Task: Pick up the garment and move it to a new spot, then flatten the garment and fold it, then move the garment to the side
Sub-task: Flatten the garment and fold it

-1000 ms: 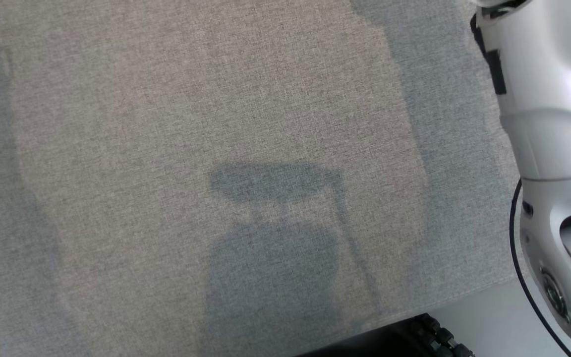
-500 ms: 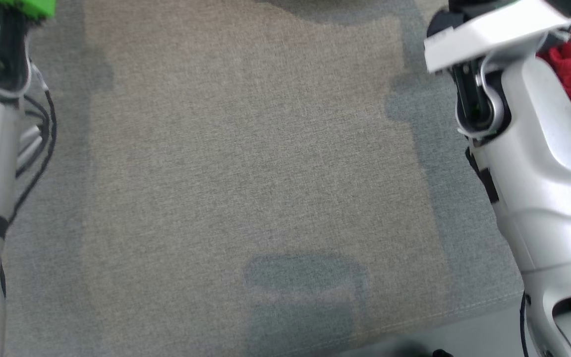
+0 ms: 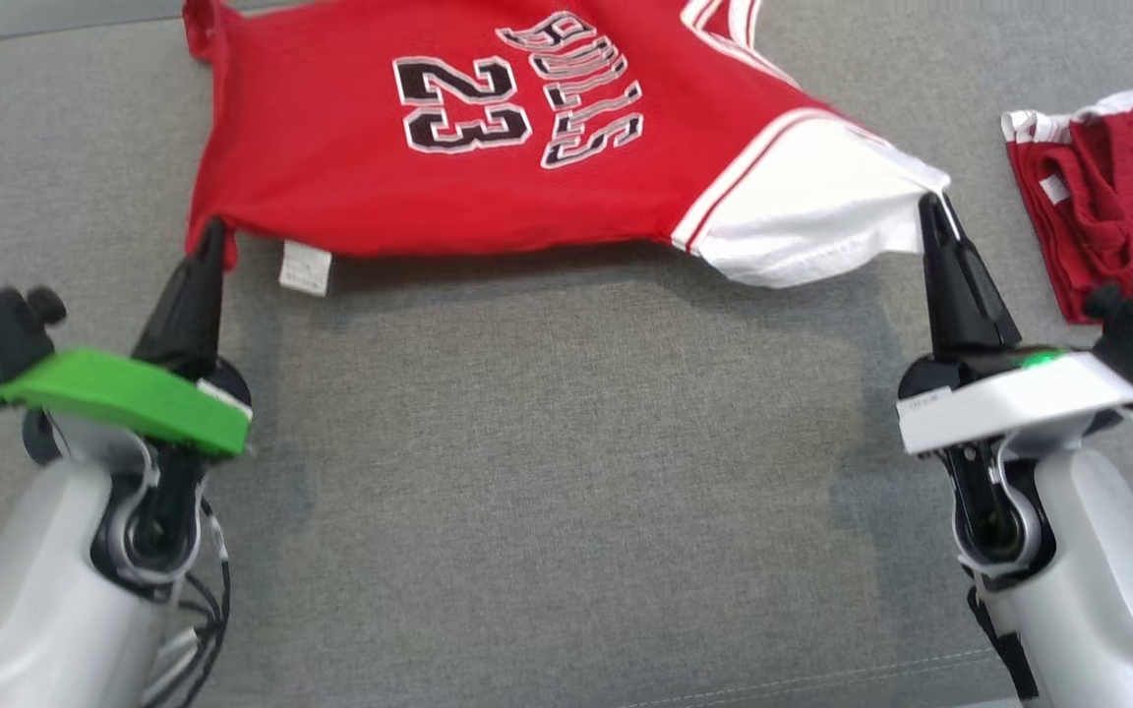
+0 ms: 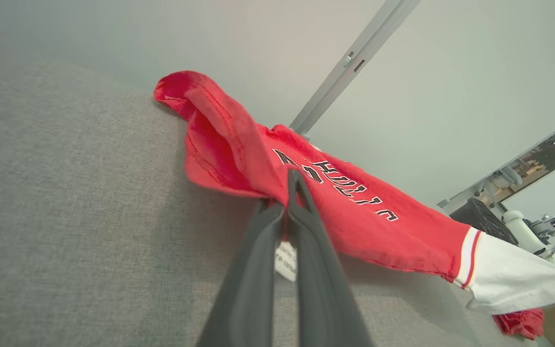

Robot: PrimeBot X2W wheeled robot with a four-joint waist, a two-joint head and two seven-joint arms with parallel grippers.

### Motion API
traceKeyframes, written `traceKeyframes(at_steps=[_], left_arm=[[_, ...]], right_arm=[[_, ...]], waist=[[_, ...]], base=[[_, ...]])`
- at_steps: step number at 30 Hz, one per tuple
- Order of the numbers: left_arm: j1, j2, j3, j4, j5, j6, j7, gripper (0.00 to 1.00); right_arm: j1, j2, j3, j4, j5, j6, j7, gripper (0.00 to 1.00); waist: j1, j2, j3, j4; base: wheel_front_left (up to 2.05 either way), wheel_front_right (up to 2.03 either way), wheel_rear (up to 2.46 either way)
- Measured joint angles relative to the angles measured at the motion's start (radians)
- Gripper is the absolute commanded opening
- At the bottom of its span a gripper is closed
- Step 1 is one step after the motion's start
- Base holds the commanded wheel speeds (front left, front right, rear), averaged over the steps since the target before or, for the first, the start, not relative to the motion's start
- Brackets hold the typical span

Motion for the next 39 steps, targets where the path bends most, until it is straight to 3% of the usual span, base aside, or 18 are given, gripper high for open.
traceKeyframes(at_steps=[8,11,19,39], left_arm=[[0.263,-0.038,-0.005,-0.038,-0.042,0.048,-0.053,0.00],[0.335,-0.082,-0.017,0.010,-0.065,0.049,-0.064,0.00],[0.407,-0.138,-0.032,0.132,-0.087,0.026,-0.081,0.00],[0.528,-0.118,0.036,0.093,0.006,0.026,-0.100,0.00]], right_arm=[[0.232,0.052,-0.082,-0.106,-0.031,0.000,0.022,0.00],[0.318,0.071,-0.106,-0.124,-0.036,0.000,0.031,0.00],[0.439,0.094,-0.099,-0.138,-0.047,0.000,0.041,0.00],[0.653,0.115,-0.099,-0.154,-0.019,0.000,0.063,0.00]], waist=[[0.0000,0.0000,-0.080,0.041],[-0.0001,0.0000,-0.108,0.058],[0.0000,0.0000,-0.157,0.071],[0.0000,0.0000,-0.244,0.046]], base=[[0.00,0.00,0.00],[0.00,0.00,0.00],[0.00,0.00,0.00],[0.00,0.00,0.00]])
